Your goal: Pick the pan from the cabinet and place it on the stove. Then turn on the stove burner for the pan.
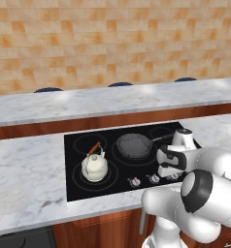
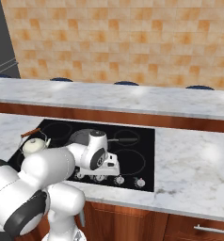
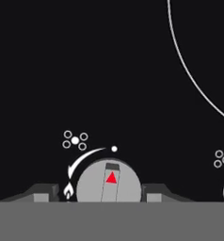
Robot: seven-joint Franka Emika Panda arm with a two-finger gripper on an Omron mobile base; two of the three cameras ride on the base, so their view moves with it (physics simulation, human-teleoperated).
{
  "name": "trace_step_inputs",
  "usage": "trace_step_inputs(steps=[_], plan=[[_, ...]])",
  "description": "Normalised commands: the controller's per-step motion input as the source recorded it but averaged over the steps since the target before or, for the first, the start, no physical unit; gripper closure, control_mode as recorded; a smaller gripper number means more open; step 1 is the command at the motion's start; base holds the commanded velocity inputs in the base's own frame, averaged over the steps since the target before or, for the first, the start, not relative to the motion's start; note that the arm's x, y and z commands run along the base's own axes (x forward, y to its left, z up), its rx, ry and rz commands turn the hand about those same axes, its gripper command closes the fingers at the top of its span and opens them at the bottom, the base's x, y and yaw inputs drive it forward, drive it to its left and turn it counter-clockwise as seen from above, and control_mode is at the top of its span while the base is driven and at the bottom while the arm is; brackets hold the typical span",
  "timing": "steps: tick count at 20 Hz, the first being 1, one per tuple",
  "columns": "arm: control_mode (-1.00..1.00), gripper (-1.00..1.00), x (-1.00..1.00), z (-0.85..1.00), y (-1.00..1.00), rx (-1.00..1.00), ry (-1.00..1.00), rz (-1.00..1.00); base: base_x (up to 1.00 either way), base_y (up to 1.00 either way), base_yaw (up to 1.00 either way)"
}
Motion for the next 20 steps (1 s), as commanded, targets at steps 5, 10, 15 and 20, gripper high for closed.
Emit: trace_step_inputs(steps=[5,10,15,20], plan=[[-1.0,1.0,0.0,-0.14,0.0,-0.02,0.0,0.01,0.0,0.0,0.0],[-1.0,1.0,0.01,-0.19,0.0,-0.01,0.0,0.1,0.0,0.0,0.0],[-1.0,1.0,0.0,-0.27,0.0,-0.02,0.0,0.16,0.0,0.0,0.0],[-1.0,1.0,-0.02,-0.31,0.0,-0.05,-0.01,0.22,0.0,0.0,0.0]])
